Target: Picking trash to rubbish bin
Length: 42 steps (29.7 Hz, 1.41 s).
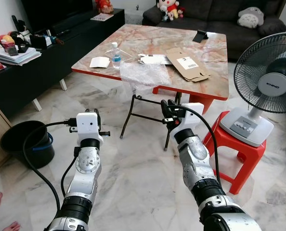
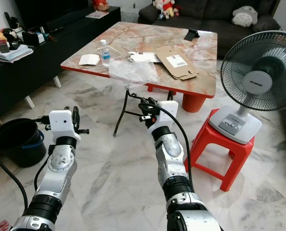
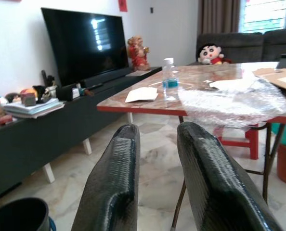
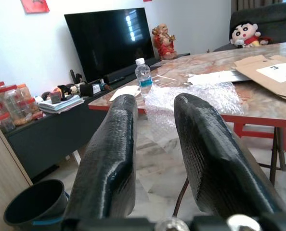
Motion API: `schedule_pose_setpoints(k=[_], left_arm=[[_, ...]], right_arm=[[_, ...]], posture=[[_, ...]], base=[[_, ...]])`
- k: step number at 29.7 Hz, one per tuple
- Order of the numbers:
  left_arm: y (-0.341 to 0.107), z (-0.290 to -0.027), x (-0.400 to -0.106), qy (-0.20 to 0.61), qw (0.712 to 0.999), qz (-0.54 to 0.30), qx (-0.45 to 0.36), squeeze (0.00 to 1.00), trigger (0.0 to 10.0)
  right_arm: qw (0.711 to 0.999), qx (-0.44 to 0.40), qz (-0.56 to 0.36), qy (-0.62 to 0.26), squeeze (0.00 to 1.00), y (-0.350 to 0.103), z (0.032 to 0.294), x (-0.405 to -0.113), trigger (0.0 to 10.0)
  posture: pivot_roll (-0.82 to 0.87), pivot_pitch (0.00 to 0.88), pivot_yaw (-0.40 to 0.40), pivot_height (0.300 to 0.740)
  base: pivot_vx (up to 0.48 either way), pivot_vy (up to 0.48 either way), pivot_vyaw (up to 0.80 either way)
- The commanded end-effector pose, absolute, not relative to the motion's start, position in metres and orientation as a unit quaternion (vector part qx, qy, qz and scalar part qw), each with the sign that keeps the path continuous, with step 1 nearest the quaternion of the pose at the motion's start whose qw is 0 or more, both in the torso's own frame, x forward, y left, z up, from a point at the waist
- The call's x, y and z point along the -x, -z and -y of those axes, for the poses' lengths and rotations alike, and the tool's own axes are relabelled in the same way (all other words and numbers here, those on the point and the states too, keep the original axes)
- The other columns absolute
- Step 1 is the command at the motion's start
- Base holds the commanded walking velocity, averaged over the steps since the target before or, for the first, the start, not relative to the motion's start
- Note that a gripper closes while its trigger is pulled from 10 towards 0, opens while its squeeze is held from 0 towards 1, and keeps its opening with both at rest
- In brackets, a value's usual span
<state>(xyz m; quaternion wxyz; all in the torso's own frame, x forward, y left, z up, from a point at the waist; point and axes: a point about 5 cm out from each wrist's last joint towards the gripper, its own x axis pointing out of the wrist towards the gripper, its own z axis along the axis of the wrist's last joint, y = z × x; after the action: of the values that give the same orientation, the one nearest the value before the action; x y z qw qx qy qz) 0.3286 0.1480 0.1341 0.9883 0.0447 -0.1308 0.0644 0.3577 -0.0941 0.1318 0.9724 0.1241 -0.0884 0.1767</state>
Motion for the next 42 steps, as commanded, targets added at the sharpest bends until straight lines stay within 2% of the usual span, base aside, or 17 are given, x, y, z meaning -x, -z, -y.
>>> schedule_pose_setpoints(k=[1, 25, 42], left_arm=[[-0.138, -0.146, -0.329, -0.057, 0.988, 0.137, -0.049, 1.0, 10.0], [-0.142, -0.144, -0.332, -0.043, 0.989, 0.132, -0.042, 1.0, 10.0], [-0.127, -0.148, -0.308, -0.072, 0.99, 0.11, -0.041, 1.0, 10.0]], right_arm=[[0.972, -0.127, 0.091, -0.173, 1.0, -0.133, 0.095, -0.357, 10.0], [0.976, -0.127, 0.082, -0.16, 1.0, -0.131, 0.101, -0.358, 10.0], [0.975, -0.119, 0.057, -0.181, 1.0, -0.117, 0.102, -0.343, 10.0]], posture=[[0.0, 0.0, 0.017, 0.74], [-0.01, 0.0, 0.01, 0.74], [-0.02, 0.118, -0.058, 0.74]], base=[[0.0, 0.0, 0.0], [0.0, 0.0, 0.0], [0.0, 0.0, 0.0]])
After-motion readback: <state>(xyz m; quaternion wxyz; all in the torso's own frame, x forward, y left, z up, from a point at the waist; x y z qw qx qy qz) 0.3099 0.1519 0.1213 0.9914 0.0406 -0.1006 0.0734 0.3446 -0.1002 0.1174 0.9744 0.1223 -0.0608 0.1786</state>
